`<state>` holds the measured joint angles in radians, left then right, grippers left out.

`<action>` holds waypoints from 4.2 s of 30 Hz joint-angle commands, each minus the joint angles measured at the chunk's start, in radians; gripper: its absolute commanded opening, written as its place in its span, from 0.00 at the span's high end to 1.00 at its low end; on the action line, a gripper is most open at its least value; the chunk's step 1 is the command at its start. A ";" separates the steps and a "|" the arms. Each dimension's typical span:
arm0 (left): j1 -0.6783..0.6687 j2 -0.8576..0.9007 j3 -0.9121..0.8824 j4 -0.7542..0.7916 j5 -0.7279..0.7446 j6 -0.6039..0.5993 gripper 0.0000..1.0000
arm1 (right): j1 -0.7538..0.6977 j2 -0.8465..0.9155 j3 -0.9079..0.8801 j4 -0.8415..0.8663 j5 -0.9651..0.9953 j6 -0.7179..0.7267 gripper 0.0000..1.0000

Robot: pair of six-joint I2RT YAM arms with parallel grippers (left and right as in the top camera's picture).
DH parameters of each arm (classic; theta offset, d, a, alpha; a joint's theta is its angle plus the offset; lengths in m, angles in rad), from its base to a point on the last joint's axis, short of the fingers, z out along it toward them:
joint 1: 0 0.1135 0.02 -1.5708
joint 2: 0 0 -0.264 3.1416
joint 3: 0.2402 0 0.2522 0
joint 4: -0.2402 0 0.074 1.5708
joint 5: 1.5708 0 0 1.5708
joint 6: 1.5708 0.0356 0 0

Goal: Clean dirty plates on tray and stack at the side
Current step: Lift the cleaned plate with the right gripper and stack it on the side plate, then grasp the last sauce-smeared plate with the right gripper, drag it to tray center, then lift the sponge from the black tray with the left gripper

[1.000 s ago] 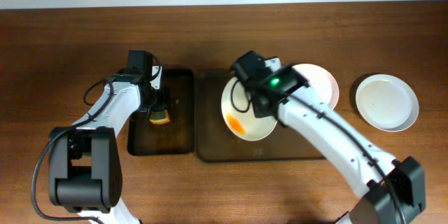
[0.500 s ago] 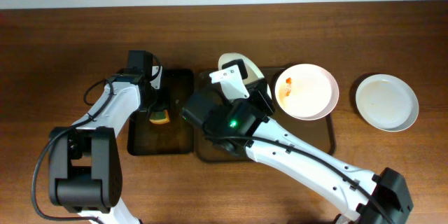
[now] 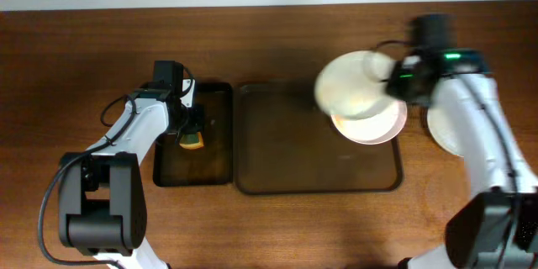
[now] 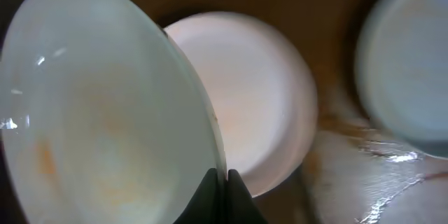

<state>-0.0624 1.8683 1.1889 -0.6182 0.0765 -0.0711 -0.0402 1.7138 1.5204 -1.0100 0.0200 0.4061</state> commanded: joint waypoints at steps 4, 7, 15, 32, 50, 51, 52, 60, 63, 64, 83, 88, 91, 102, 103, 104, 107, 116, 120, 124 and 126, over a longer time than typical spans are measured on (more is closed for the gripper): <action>-0.002 0.005 -0.006 0.001 0.014 0.013 0.98 | -0.487 0.006 0.018 0.009 -0.088 -0.009 0.96; -0.002 0.005 -0.006 0.000 0.014 0.013 0.98 | -0.610 0.056 0.016 0.005 -0.088 -0.009 0.96; -0.002 0.005 -0.006 -0.003 0.014 0.013 0.99 | -0.687 0.286 0.015 0.023 -0.088 -0.009 0.96; -0.002 0.005 -0.007 -0.003 0.014 0.013 0.92 | -0.222 0.288 0.200 -0.136 -0.071 -0.376 0.48; -0.002 0.005 -0.006 -0.005 0.014 0.013 0.91 | -0.040 0.291 -0.085 0.143 0.148 -0.296 0.75; -0.002 0.005 -0.007 -0.004 0.014 0.013 0.91 | -0.040 0.291 -0.085 0.138 0.140 -0.296 0.90; -0.002 0.005 -0.006 -0.004 0.014 0.013 0.91 | -0.039 0.291 -0.085 0.134 0.119 -0.296 0.93; -0.002 0.005 -0.007 -0.004 0.014 0.013 0.91 | 0.003 0.291 -0.084 0.047 -0.145 -0.298 0.96; -0.002 0.005 -0.007 -0.004 0.014 0.013 0.91 | 0.057 0.291 -0.084 -0.005 -0.143 -0.298 0.96; -0.002 0.005 -0.006 -0.004 0.014 0.013 0.91 | 0.080 0.291 -0.084 -0.031 -0.143 -0.297 0.96; -0.002 0.056 -0.012 0.098 0.014 0.012 0.59 | 0.132 0.290 0.028 -0.157 -0.144 -0.301 0.45; -0.002 0.058 -0.012 0.114 0.014 0.012 0.95 | 0.132 0.290 0.027 -0.154 -0.144 -0.301 0.45; -0.002 0.058 -0.012 0.121 0.014 0.012 0.21 | 0.132 0.290 0.027 -0.154 -0.144 -0.301 0.45; -0.006 0.075 0.064 0.019 0.014 0.013 0.27 | 0.132 0.290 -0.043 -0.131 -0.144 -0.301 0.45; -0.006 0.072 0.085 -0.024 0.014 0.012 0.27 | 0.132 0.290 -0.044 -0.132 -0.144 -0.301 0.45; -0.006 0.072 0.105 -0.076 0.013 0.012 0.26 | 0.133 0.290 -0.044 -0.137 -0.145 -0.301 0.45; -0.006 0.074 0.122 -0.219 0.014 0.012 0.33 | 0.137 0.290 -0.050 -0.154 -0.145 -0.301 0.45; -0.006 0.075 0.121 -0.234 0.013 0.013 0.11 | 0.181 0.290 -0.087 -0.109 -0.144 -0.301 0.43; -0.007 0.074 0.121 -0.161 0.014 0.013 0.10 | 0.182 0.290 -0.122 -0.034 -0.143 -0.300 0.36; -0.007 0.075 0.121 -0.142 0.014 0.013 0.04 | 0.182 0.290 -0.200 0.055 -0.144 -0.293 0.41; -0.007 0.075 0.121 -0.141 0.014 0.013 0.10 | 0.182 0.290 -0.202 0.057 -0.144 -0.293 0.61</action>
<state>-0.0681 1.9404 1.2980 -0.7616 0.0792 -0.0643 0.1356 2.0064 1.3380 -0.9619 -0.1223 0.1074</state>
